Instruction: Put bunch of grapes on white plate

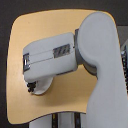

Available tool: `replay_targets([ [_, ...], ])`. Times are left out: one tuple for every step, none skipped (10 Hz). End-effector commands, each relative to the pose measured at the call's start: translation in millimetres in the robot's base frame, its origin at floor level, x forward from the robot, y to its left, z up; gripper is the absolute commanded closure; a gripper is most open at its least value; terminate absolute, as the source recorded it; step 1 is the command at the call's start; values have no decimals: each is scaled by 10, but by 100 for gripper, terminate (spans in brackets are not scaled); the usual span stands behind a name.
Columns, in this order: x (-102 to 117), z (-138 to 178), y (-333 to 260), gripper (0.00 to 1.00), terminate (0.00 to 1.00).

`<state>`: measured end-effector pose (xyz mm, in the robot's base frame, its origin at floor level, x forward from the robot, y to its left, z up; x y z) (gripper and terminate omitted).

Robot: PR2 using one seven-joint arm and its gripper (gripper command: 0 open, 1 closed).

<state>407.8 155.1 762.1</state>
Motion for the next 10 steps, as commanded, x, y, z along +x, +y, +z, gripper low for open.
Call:
replay_targets([
  [5,-77,-50,100,0],
  [7,-72,-45,100,0],
  [7,-60,-47,100,0],
  [-5,-49,-49,100,0],
  [-12,-24,-41,100,0],
  [-13,3,-45,100,0],
  [-23,49,-47,0,0],
  [-31,87,-48,0,0],
  [-57,145,-38,0,0],
  [-61,190,-72,0,0],
])
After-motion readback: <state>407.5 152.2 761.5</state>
